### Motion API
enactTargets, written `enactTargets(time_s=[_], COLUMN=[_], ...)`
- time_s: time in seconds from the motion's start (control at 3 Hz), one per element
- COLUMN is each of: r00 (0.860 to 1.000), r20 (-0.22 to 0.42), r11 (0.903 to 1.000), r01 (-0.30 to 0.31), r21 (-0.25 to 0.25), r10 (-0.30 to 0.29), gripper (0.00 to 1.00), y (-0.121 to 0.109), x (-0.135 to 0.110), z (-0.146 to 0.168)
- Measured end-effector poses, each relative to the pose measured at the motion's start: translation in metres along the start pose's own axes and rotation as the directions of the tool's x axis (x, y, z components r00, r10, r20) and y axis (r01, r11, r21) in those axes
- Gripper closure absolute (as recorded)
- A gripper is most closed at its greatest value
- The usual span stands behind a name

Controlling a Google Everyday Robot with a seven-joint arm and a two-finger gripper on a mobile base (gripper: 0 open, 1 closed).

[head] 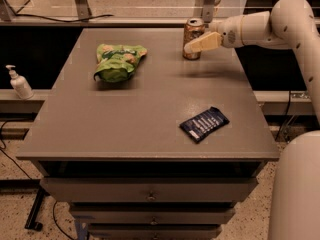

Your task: Move orange can near rxbar blueberry

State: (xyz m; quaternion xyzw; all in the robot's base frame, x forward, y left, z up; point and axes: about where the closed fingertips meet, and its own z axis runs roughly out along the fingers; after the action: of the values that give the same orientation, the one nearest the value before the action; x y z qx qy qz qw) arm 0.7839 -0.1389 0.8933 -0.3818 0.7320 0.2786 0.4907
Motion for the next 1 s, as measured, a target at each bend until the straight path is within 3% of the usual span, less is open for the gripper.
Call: enactTargets(time_s=[0.33,0.67,1.0], r00=[0.997,0.994,0.996], r20=[0.078,0.106,0.085], r11=[0.9990,0.9977,0.9972], r01=[0.007,0.020,0.031], r21=[-0.045,-0.065,-0.068], r10=[-0.004,-0.013,-0.025], gripper=[0.19,0.43,0.64], y=[-0.0066,-0.0094,-0.0079], x=[-0.0096,-0.0134,-0.0141], z=[0.0239,0.0299,0.0224])
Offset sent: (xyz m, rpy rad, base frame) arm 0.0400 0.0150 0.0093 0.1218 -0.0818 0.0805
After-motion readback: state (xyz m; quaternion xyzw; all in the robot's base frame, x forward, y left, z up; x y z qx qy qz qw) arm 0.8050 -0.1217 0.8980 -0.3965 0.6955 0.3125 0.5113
